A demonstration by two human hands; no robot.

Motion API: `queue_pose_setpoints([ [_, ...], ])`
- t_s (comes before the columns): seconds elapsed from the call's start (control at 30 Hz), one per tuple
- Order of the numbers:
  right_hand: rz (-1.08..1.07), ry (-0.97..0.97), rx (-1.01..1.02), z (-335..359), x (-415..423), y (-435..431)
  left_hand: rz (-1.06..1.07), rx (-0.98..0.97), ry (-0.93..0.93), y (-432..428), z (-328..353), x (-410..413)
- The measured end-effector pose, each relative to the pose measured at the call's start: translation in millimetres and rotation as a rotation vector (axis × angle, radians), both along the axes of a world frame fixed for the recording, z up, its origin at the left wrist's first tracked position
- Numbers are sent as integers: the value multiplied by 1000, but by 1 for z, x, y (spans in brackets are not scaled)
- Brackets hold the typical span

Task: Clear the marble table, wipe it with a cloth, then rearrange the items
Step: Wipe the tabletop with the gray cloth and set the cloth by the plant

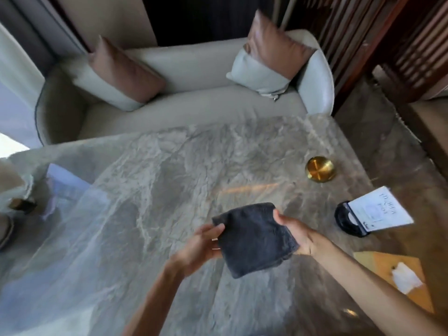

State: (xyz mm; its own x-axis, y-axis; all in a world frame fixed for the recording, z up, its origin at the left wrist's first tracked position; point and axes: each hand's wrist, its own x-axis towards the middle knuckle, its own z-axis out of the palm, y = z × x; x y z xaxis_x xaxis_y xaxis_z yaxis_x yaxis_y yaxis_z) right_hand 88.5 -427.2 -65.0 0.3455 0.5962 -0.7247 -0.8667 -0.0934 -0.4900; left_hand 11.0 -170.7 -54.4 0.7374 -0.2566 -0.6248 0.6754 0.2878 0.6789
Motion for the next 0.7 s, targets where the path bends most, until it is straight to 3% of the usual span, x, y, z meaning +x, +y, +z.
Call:
queue_pose_setpoints([
  [0.17,165,-420,-215,-8,59,16,-161,401,-289,8,-12,79],
  [0.33,546,-1249,-344,-40,126,71,-332,971,-843,65,-40,139],
  [0.43,747,-1659,-461,-79,149,116,-521,1268,-1017,104,-80,155],
  [0.57,835,-1648,-513,-132,145,173,-734,1461,-907,147,-132,148],
  [0.7,898,-1630,-505,-163,100,188,-718,1473,-853,158,-156,88],
])
